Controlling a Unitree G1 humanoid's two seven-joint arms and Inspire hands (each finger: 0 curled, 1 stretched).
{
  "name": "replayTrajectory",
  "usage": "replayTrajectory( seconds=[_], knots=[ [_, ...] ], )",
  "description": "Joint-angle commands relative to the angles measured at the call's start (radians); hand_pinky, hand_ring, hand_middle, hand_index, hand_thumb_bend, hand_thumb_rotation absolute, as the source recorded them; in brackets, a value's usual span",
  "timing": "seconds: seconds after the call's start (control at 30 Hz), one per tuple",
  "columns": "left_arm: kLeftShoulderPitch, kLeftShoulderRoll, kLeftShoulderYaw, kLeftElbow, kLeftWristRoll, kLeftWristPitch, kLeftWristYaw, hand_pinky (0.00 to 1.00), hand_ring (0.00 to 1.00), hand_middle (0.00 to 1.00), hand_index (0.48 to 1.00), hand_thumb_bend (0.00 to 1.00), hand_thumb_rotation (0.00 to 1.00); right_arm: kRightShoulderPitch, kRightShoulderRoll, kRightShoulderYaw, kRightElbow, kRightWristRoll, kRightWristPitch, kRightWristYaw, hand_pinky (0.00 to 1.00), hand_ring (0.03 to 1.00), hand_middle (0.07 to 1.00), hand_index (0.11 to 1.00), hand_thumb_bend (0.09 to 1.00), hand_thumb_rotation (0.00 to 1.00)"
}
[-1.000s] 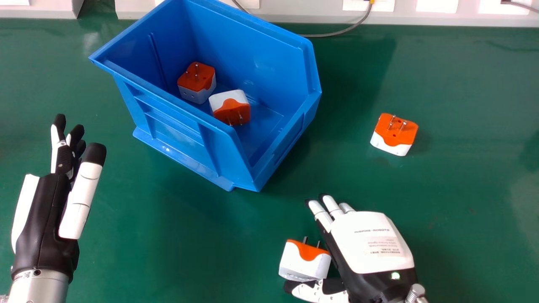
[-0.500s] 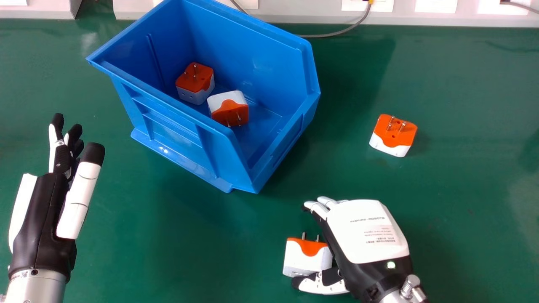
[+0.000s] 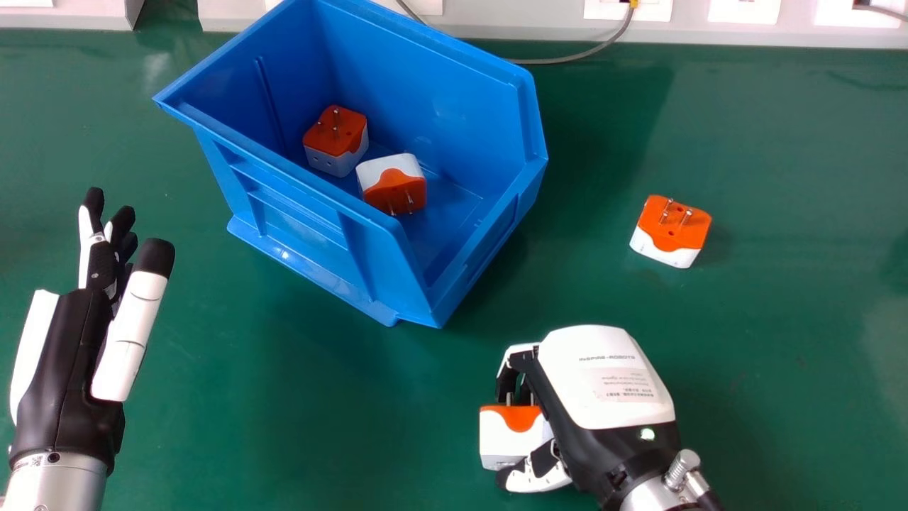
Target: Pick all objects and put in blue box
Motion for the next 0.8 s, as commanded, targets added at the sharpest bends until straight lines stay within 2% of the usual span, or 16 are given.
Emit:
replayTrajectory(
  seconds=[0.0,0.23,0.3,0.6,0.77],
  knots=[
    [-0.003,0.011,0.01,-0.019,-0.004,-0.005,0.003,1.0,1.0,1.0,1.0,0.82,0.96,0.031,-0.021,-0.003,0.021,-0.003,0.022,0.023,0.39,0.471,0.49,0.482,0.512,0.0],
    [-0.01,0.012,0.008,-0.018,-0.003,0.004,0.003,1.0,1.0,1.0,1.0,0.82,0.96,0.04,-0.008,-0.019,-0.002,-0.001,0.034,0.002,0.39,0.467,0.485,0.488,0.512,0.0],
    [-0.012,0.012,0.007,-0.017,-0.003,0.006,0.004,1.0,1.0,1.0,1.0,0.83,0.95,0.05,-0.003,-0.029,-0.028,-0.007,0.046,-0.009,0.39,0.466,0.499,0.486,0.492,0.11],
    [-0.017,0.01,0.004,-0.011,-0.006,0.007,0.001,1.0,1.0,1.0,1.0,0.83,0.95,0.099,0.011,-0.121,-0.199,-0.001,0.045,-0.091,0.38,0.458,0.495,0.484,0.487,0.13],
    [-0.022,0.01,0.001,-0.01,-0.001,0.006,0.004,1.0,1.0,1.0,1.0,0.82,0.95,0.043,0.03,-0.174,-0.242,0.023,0.027,-0.117,0.3,0.366,0.424,0.478,0.486,0.14]
  ],
)
